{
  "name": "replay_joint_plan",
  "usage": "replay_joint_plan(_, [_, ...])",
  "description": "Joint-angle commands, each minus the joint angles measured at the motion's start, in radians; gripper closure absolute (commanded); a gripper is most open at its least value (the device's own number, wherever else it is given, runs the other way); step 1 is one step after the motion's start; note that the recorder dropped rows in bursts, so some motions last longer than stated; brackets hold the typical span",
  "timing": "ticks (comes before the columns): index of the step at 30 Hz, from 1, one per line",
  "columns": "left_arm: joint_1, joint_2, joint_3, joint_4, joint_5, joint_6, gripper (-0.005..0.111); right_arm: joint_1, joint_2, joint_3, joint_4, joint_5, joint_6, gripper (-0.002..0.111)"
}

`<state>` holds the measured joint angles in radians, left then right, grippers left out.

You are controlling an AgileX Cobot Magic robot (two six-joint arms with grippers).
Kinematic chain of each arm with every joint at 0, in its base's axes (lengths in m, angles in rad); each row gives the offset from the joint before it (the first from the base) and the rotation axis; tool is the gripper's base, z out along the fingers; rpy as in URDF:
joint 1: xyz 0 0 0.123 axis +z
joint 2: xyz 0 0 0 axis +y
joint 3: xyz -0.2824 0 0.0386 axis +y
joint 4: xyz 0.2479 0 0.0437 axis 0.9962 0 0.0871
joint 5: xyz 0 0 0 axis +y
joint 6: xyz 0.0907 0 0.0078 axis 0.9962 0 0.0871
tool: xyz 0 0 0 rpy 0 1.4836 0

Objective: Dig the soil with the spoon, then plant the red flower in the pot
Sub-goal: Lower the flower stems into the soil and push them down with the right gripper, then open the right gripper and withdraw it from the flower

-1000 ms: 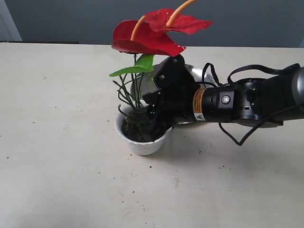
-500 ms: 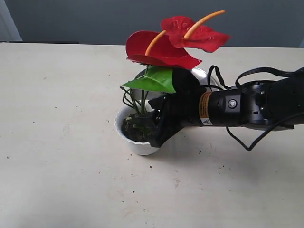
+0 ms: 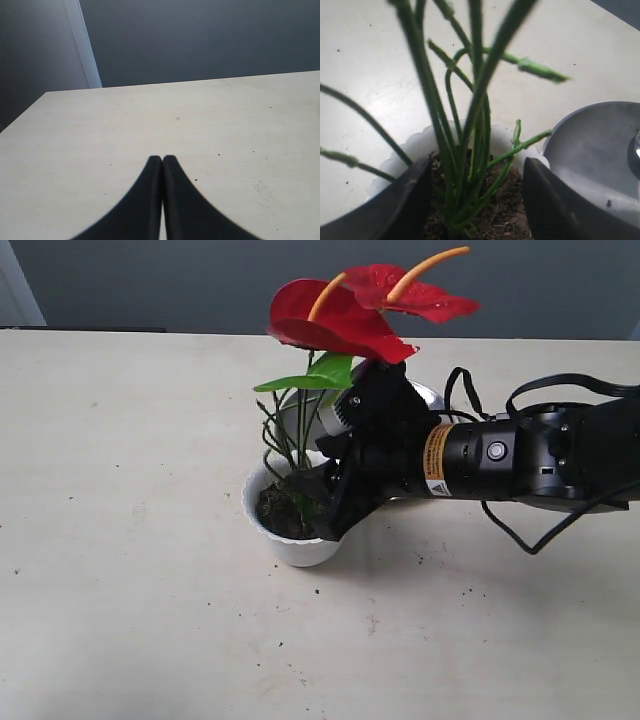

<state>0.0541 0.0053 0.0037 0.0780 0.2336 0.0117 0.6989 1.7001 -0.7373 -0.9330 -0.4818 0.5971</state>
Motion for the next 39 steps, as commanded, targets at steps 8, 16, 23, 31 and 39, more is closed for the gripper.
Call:
replay_joint_plan(8, [-0.007, -0.005, -0.004, -0.008, -0.001, -0.002, 0.106, 0.000, -0.010, 0.004, 0.030, 0.013, -0.024, 0.055])
replay_joint_plan(16, [-0.007, -0.005, -0.004, -0.008, -0.001, -0.002, 0.106, 0.000, -0.017, 0.004, 0.047, 0.059, -0.024, 0.055])
replay_joint_plan(23, [-0.007, -0.005, -0.004, -0.008, -0.001, -0.002, 0.106, 0.000, -0.085, 0.004, 0.048, 0.146, -0.017, 0.055])
replay_joint_plan(31, [-0.007, -0.005, -0.004, -0.008, -0.001, -0.002, 0.106, 0.000, -0.216, 0.017, 0.125, 0.302, 0.003, 0.055])
replay_joint_plan(39, [-0.007, -0.005, -0.004, -0.008, -0.001, -0.002, 0.106, 0.000, -0.438, 0.172, 0.260, 0.314, 0.009, 0.079])
